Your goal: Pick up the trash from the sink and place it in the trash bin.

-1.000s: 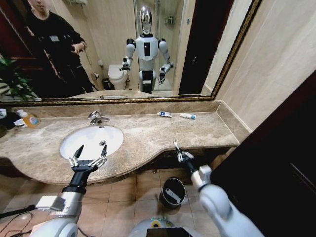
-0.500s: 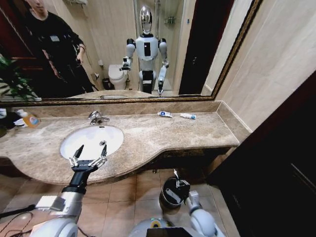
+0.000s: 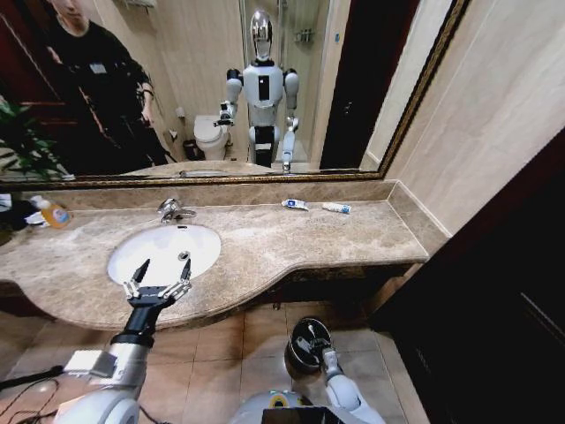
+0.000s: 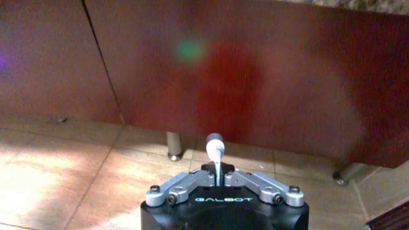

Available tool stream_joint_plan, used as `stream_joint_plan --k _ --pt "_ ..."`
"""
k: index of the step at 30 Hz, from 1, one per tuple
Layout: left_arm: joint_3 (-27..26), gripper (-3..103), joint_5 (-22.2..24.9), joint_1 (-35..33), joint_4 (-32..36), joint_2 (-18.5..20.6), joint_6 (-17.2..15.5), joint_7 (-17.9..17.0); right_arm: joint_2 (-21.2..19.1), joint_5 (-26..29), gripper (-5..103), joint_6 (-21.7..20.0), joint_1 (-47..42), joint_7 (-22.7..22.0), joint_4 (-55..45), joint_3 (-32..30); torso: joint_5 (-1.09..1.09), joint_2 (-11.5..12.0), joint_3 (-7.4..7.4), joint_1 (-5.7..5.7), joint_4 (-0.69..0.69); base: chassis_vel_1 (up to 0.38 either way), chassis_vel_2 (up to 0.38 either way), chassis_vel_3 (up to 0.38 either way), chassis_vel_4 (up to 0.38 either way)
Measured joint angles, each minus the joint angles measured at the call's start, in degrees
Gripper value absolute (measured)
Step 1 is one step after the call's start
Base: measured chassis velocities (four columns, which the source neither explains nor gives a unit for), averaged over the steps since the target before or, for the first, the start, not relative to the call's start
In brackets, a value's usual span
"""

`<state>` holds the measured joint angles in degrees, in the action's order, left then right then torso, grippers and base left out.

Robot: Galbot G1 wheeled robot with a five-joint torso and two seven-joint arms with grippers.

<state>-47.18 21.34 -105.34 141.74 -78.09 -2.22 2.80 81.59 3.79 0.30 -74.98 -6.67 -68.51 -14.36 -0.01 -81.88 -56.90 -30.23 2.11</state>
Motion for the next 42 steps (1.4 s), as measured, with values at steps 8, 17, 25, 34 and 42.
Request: stream_joint_plan --k 8,17,25,34,42 --pt "0.0 100 0.0 0.0 0.0 0.0 0.0 0.0 -0.22 -0.67 16 0.24 1.3 -0.07 1.84 0.37 0.0 0.0 0.0 0.0 0.0 0.0 0.0 0.0 0.0" --pt "0.0 100 0.0 0.0 0.0 0.0 0.0 0.0 0.81 -3.93 54 0.26 0.68 0.02 0.83 0.48 0.0 0.0 0.0 0.0 0.0 0.0 0.0 0.0 0.0" --pt "0.0 100 0.0 0.0 0.0 0.0 0.0 0.0 0.97 -4.13 76 0.09 0.13 0.02 -0.2 0.59 0.0 0.0 0.0 0.01 0.0 0.0 0.0 0.0 0.0" --pt "0.0 100 0.0 0.0 0.0 0.0 0.0 0.0 0.55 -3.97 100 -0.18 -0.43 0.1 -1.05 0.61 0.01 0.0 0.0 0.0 0.0 0.0 0.0 0.0 0.0" --pt "0.0 100 0.0 0.0 0.0 0.0 0.0 0.0 -0.95 -2.72 100 -0.24 -3.22 0.04 -6.32 0.33 0.03 0.0 0.0 0.0 0.0 0.0 0.0 0.0 0.0"
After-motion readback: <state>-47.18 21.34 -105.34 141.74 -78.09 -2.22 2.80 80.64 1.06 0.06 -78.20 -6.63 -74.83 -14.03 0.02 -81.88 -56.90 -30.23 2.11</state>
